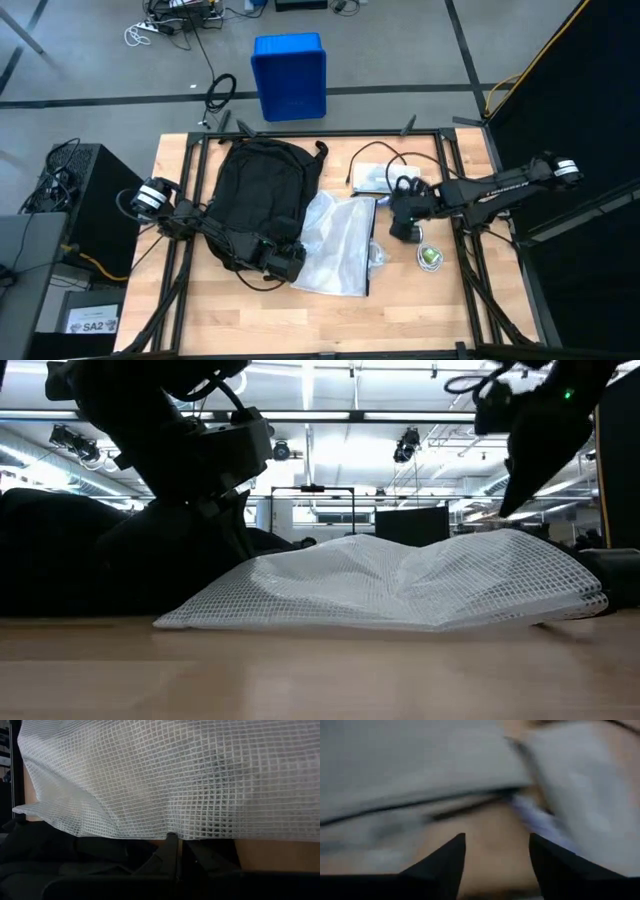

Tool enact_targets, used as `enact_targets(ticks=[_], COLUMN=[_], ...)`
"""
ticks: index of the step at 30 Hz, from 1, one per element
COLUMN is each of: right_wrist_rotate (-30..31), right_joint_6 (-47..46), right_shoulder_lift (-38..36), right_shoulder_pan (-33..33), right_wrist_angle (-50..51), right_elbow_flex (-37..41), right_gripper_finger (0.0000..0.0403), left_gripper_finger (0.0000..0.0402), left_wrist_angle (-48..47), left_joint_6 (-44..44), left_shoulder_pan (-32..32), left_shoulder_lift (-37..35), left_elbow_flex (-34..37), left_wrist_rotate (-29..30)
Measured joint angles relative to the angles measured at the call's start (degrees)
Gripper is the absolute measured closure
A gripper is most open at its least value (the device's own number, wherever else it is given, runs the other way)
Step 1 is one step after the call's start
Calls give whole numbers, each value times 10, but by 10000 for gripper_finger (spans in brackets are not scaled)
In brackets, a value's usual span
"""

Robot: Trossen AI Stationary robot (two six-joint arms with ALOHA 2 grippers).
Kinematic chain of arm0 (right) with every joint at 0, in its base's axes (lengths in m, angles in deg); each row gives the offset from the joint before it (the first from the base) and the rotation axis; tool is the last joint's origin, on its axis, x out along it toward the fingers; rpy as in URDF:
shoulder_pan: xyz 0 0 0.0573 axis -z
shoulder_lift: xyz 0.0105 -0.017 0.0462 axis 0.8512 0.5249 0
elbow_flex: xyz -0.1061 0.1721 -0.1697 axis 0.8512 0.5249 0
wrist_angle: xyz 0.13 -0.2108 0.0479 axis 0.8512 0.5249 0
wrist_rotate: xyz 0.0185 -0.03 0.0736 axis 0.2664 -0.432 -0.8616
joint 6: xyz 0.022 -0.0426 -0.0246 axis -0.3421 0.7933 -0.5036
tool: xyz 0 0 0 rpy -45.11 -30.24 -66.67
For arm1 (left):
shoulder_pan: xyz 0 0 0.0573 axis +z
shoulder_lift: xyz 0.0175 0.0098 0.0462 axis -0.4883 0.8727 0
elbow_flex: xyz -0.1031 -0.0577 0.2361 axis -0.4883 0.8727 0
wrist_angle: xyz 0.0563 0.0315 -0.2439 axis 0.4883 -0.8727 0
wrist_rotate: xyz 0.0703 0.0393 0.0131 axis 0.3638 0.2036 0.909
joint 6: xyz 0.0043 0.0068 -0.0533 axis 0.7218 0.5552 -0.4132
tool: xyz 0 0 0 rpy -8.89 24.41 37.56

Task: Unpack backpack
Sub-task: Remove the earphones pack from the zip bag

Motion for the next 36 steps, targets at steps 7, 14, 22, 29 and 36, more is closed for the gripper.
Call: enact_targets(ticks=[7, 14, 22, 29, 36], right_wrist_rotate=[-69, 39, 47, 63, 29], right_joint_6=[58, -44, -24, -24, 49], right_shoulder_lift=[0, 38, 185, 292, 253], right_shoulder_pan=[-127, -186, -169, -156, -156], right_wrist_angle=[-219, -262, -452, -544, -554], right_elbow_flex=[58, 123, 180, 173, 175], right_gripper_finger=[173, 166, 148, 190, 377], left_gripper_finger=[402, 402, 402, 402, 402], left_wrist_angle=[1, 6, 10, 9, 9], left_joint_6=[-4, -2, -2, -1, 0], left_shoulder_pan=[0, 0, 0, 0, 0], left_shoulder_lift=[0, 0, 0, 0, 0], left_elbow_flex=[0, 0, 0, 0, 0], left_wrist_rotate=[0, 0, 1, 1, 1])
